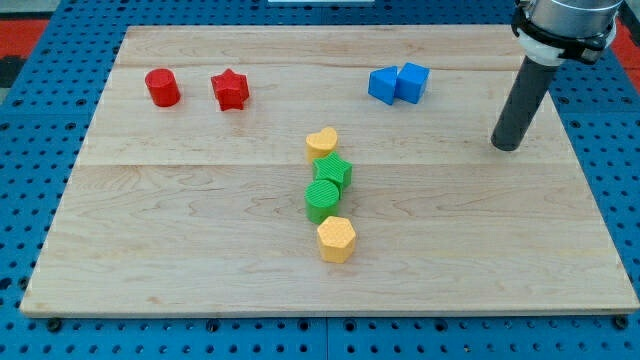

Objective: Move the blue triangle towards the red star

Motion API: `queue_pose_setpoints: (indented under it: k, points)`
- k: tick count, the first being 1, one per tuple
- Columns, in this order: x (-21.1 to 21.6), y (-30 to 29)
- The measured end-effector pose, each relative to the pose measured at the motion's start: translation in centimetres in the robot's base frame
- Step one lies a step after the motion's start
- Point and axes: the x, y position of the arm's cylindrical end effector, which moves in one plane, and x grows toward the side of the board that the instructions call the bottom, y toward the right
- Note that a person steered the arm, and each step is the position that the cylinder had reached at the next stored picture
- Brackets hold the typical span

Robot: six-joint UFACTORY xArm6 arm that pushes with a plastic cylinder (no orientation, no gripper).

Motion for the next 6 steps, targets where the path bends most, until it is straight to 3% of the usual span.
queue_pose_setpoints:
  k: [2,4,6]
  points:
    - [-2.6,-0.6]
    - [-9.3,-2.1]
    - [-12.0,-2.7]
